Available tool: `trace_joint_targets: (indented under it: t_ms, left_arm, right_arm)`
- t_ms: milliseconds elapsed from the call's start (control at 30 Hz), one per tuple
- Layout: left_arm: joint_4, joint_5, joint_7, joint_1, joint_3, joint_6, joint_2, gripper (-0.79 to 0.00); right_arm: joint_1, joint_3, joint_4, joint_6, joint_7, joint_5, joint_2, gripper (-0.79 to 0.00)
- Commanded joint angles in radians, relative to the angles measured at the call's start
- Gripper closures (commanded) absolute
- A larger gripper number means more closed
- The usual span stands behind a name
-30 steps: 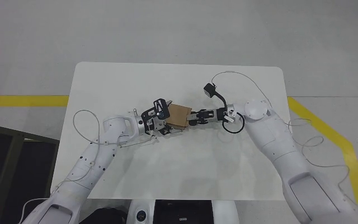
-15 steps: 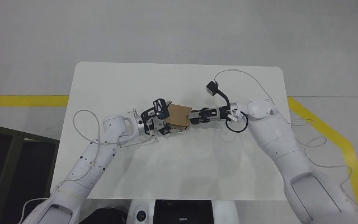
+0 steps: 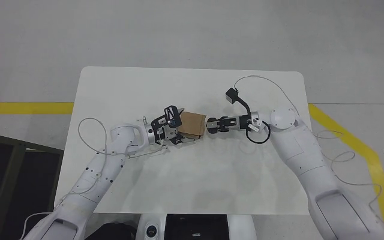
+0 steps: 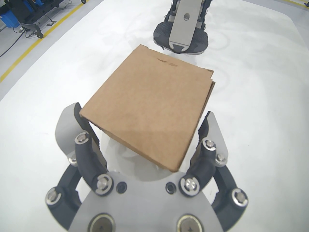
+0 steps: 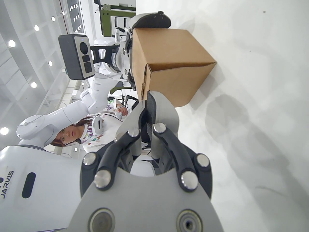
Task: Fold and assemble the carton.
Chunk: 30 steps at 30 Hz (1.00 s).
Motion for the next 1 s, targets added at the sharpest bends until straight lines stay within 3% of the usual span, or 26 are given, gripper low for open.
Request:
trace_joint_targets:
  t_ms: [0, 967]
  left_arm:
    - [-0.001, 0.000, -0.001, 0.000, 0.000, -0.002, 0.000, -0.785]
    - [0.004, -0.003, 0.003, -0.001, -0.003, -0.001, 0.001, -0.785]
  right_arm:
    - [-0.003, -0.005, -0.003, 0.004, 0.000, -0.002, -0.001, 0.000]
    - [0.064, -0.082, 0.100, -0.033, 0.004, 0.033, -0.047, 0.000]
